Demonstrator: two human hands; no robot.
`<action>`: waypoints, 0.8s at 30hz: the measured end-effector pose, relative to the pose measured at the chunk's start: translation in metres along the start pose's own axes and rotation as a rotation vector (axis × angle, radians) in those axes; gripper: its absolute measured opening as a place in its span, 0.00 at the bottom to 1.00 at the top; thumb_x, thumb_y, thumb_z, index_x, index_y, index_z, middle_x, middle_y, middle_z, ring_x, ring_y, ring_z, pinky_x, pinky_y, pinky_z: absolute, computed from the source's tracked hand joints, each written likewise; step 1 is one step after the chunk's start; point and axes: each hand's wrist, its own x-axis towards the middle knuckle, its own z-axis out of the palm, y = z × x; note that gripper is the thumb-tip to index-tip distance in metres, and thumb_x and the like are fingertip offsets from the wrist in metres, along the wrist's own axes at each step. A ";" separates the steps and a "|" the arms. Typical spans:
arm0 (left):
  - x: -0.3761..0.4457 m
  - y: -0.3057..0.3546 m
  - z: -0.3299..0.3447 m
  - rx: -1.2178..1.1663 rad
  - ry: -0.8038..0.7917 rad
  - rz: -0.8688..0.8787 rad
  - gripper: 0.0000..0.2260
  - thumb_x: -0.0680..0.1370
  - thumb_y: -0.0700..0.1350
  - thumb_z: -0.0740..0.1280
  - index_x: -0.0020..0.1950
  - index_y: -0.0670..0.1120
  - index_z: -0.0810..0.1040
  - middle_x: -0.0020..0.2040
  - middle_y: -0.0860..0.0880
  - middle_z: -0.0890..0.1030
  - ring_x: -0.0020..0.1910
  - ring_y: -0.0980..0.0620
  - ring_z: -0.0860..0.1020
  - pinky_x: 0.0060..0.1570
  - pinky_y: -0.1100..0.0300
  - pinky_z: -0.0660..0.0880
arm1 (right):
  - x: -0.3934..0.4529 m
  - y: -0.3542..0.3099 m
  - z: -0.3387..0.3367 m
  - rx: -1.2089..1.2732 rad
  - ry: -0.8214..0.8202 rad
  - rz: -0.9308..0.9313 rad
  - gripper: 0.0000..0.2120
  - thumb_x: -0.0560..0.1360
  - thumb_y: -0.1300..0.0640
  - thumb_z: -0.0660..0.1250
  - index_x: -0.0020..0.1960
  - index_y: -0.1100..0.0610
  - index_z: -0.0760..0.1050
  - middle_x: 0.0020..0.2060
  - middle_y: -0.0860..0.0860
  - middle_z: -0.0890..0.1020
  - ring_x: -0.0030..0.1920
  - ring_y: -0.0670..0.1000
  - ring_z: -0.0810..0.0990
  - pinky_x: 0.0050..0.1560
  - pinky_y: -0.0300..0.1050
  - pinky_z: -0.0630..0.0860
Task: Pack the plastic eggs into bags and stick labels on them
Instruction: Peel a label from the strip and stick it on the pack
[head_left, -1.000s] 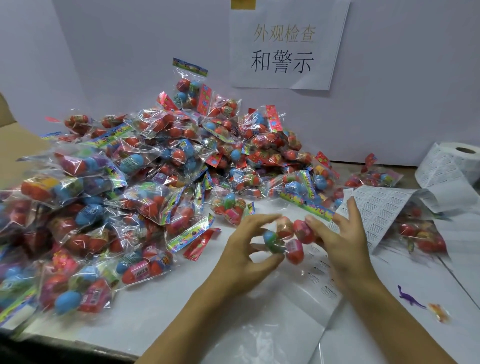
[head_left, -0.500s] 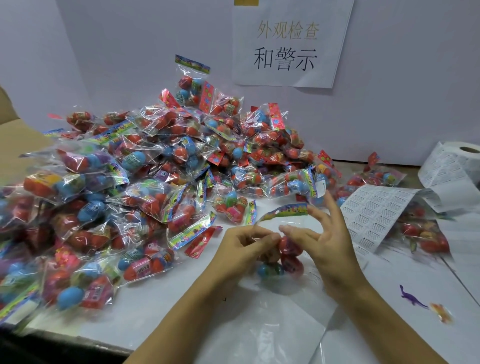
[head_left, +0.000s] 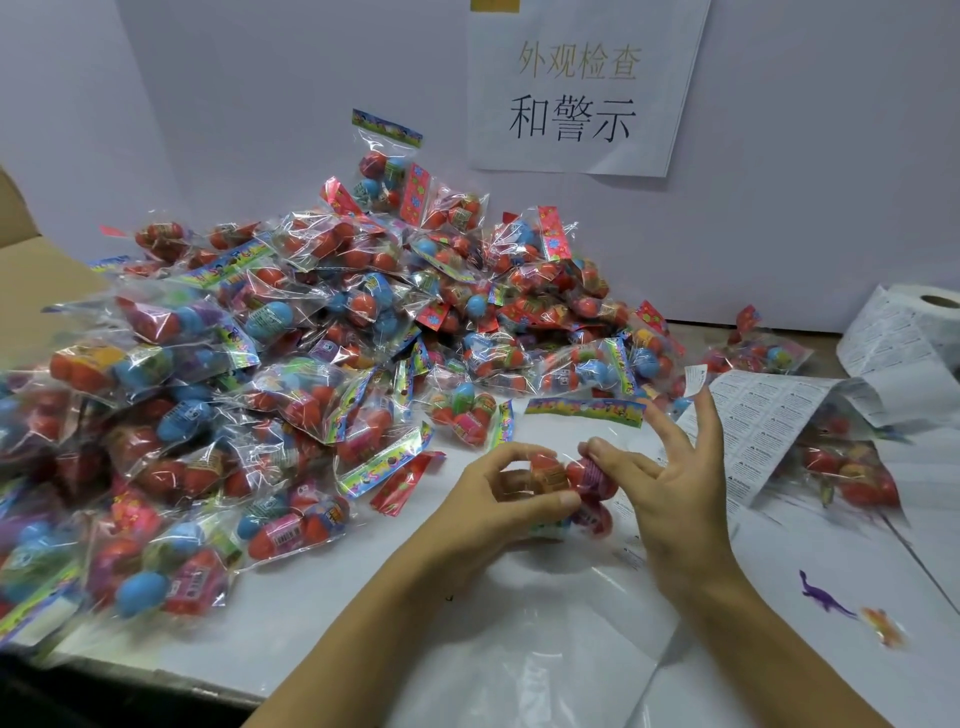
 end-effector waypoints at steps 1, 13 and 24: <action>0.000 -0.001 0.000 0.009 -0.020 0.005 0.20 0.70 0.39 0.78 0.60 0.44 0.79 0.54 0.40 0.86 0.50 0.43 0.85 0.50 0.49 0.83 | 0.001 0.000 -0.001 -0.001 0.019 0.004 0.54 0.60 0.50 0.80 0.77 0.33 0.54 0.56 0.26 0.78 0.51 0.47 0.86 0.43 0.36 0.81; 0.007 0.004 -0.006 -0.211 0.178 0.058 0.19 0.69 0.39 0.77 0.57 0.37 0.81 0.52 0.36 0.85 0.49 0.40 0.86 0.45 0.50 0.83 | 0.006 0.001 -0.005 0.002 0.078 0.070 0.04 0.76 0.59 0.73 0.48 0.51 0.84 0.45 0.43 0.86 0.46 0.44 0.84 0.42 0.39 0.80; 0.006 0.007 -0.005 -0.214 0.244 0.115 0.16 0.75 0.29 0.72 0.62 0.35 0.77 0.55 0.32 0.84 0.51 0.37 0.86 0.47 0.52 0.84 | -0.005 -0.011 0.001 -0.058 -0.176 0.029 0.06 0.73 0.62 0.74 0.44 0.52 0.87 0.29 0.53 0.82 0.30 0.47 0.77 0.33 0.36 0.74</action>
